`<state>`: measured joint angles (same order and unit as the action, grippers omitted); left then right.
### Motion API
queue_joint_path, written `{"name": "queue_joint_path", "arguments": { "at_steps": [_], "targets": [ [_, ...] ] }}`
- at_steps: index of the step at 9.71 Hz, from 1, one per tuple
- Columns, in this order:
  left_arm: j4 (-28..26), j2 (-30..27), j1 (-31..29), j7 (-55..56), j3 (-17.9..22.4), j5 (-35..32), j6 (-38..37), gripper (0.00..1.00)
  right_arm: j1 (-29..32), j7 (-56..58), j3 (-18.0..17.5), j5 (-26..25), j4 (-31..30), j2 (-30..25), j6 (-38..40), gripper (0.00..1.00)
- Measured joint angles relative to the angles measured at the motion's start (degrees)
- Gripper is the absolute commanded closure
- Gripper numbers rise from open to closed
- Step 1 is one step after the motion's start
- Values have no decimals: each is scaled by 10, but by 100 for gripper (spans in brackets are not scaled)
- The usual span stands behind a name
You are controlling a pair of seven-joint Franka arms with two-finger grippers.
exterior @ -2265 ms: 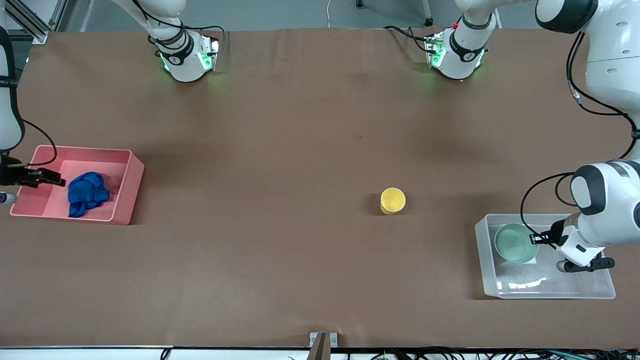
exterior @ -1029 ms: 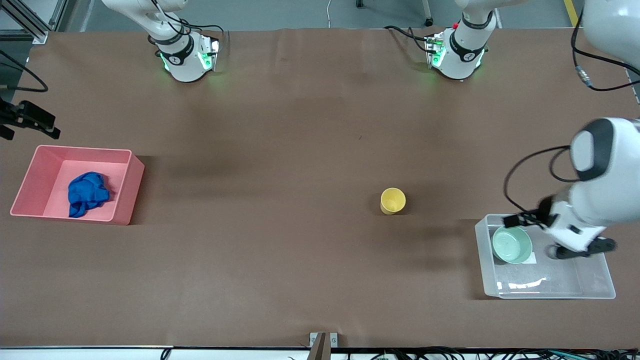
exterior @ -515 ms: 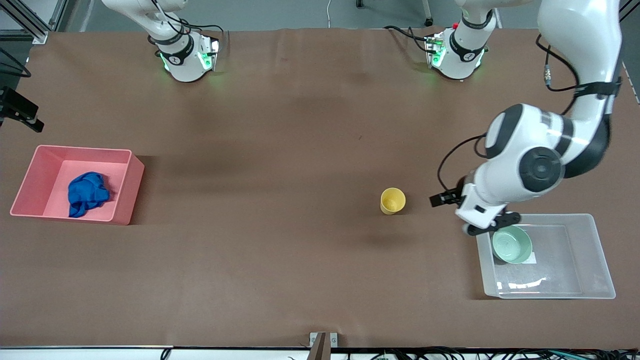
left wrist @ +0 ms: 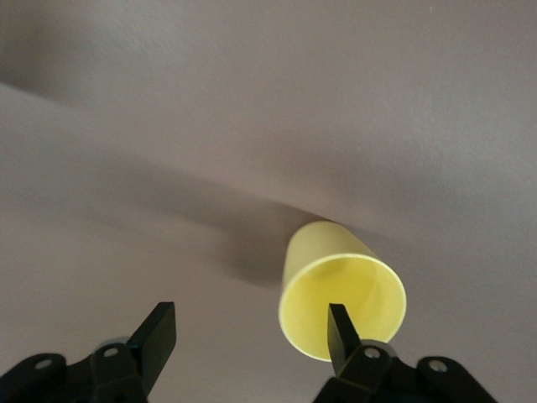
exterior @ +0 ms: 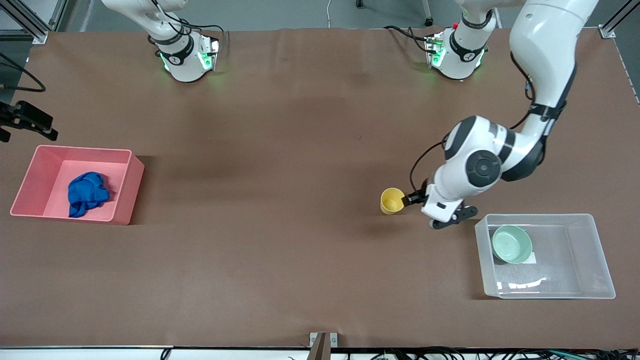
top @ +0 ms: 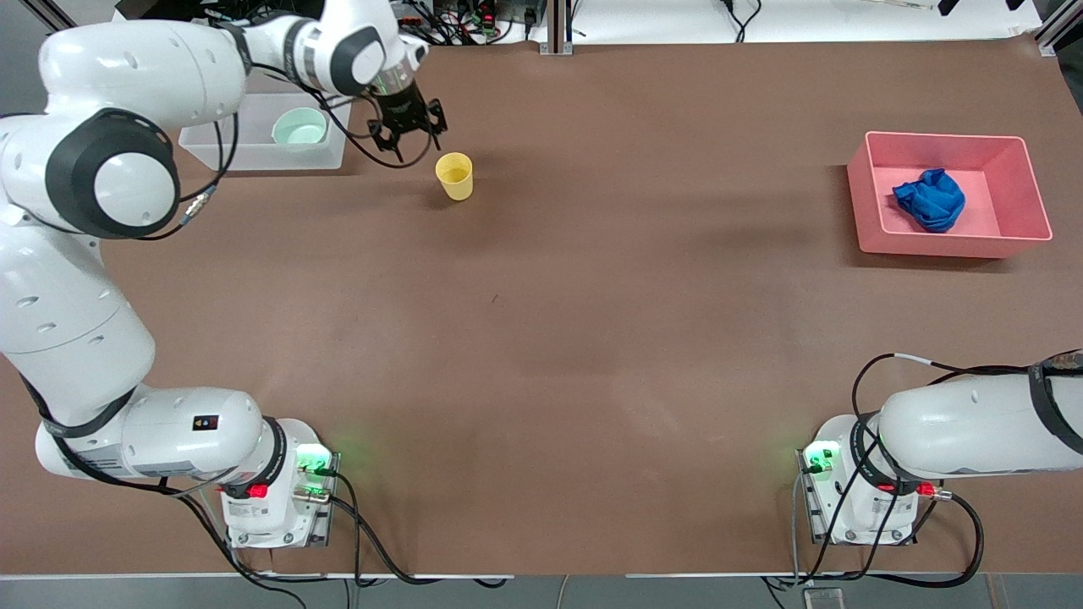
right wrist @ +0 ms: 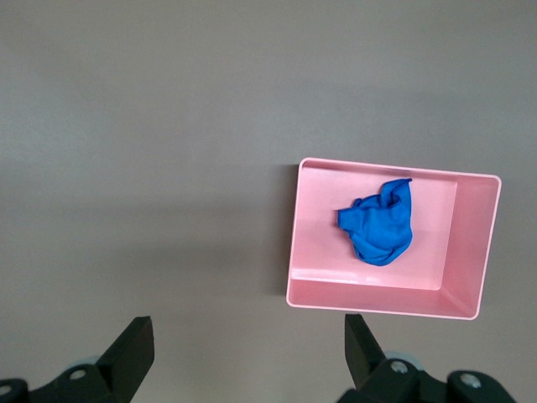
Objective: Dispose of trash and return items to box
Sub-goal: 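Move the left gripper from the clear bin to the yellow cup, then grasp the yellow cup with the left gripper and lift it, then carry the yellow cup into the green bowl in the clear bin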
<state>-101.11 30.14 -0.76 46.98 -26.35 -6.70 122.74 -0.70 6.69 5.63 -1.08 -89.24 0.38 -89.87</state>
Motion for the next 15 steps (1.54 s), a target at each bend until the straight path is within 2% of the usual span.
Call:
{"name": "queue_joint_path", "arguments": {
  "at_steps": [2, 5, 6, 9, 11, 13, 15],
  "targets": [
    [-2, 14, 13, 8, 0, -23, 1, 49, 0, 0, 0, 0, -5, 0, 0, 0],
    [-5, 48, 15, 21, 0, -33, 52, 91, 0, 0, 1, 0, -5, 0, -1, 0],
    [-6, 58, 18, 27, 0, -33, 66, 98, 0, 0, 2, 0, -5, 0, -1, 0],
    [-1, 59, 19, 53, 0, -34, 74, 100, 0, 0, 4, 0, -5, 0, -1, 0],
    [10, 28, 4, 61, -1, -34, 62, 100, 0, 0, 4, 0, -5, 0, -1, 0],
    [40, -40, -29, 34, 1, -38, -21, 100, 1, 0, 5, 0, -4, 0, -3, 0],
    [85, -79, -99, -107, 4, -40, -93, 100, 3, 0, 7, 0, -4, 0, -7, 0]
  ]
}}
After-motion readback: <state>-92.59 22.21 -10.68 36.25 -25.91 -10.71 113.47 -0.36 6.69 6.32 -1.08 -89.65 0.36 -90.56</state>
